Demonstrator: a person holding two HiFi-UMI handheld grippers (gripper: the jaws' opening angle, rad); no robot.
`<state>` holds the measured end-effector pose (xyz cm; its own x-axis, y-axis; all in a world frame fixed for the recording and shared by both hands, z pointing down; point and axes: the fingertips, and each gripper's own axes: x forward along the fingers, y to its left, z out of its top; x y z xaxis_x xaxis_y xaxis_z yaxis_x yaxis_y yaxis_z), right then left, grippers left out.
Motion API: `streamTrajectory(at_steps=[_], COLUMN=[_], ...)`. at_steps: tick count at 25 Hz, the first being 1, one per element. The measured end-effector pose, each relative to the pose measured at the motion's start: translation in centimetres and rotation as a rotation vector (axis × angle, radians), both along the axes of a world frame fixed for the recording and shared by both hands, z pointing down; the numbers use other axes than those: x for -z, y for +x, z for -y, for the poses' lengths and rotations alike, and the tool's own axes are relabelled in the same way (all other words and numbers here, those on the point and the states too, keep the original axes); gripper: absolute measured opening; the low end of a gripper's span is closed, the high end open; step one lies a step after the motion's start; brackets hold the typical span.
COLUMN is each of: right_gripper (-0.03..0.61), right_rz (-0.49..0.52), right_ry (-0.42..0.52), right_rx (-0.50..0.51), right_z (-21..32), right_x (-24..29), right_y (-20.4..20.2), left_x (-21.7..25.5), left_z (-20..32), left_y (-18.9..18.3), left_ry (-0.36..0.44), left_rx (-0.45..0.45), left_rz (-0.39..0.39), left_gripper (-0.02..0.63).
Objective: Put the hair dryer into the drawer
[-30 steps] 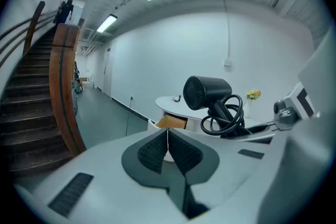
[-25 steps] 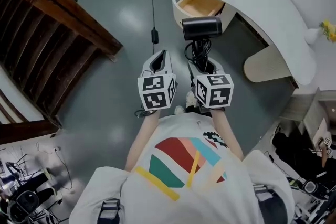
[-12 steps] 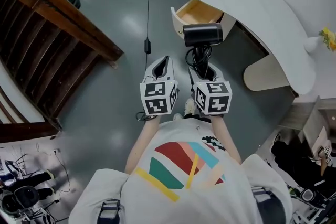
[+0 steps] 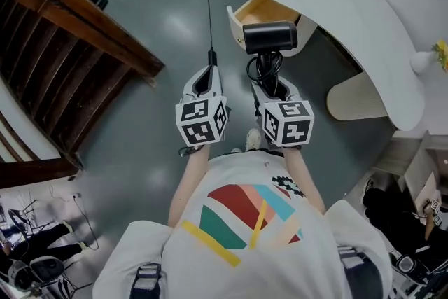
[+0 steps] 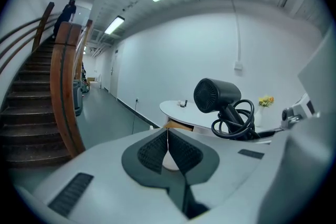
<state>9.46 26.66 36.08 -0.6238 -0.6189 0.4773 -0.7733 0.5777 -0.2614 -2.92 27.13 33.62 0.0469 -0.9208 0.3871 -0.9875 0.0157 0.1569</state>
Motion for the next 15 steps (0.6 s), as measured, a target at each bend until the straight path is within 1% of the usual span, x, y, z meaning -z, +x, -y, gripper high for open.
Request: streamTrajectory(at_steps=[4, 9, 15], right_gripper=[0.176, 0.176, 0.176], right_rz=[0.005, 0.020, 0.025], right_ry=[0.008, 0.018, 0.027], right_rx=[0.011, 0.006, -0.011], right_z=[1.3, 2.7, 4.6], right_x=[0.1, 0.5, 0.5], right_y=[0.4, 1.1, 1.4], left_x=[0.0, 0.4, 0.9], left_z=[1.2, 2.2, 4.3], left_y=[0.0, 0.5, 0.3], left_ry=[0.015, 0.038, 0.055], left_rx=[0.018, 0.022, 0.027], left_rz=[-0.007, -0.012, -0.014], left_gripper=[0.021, 0.021, 0.021])
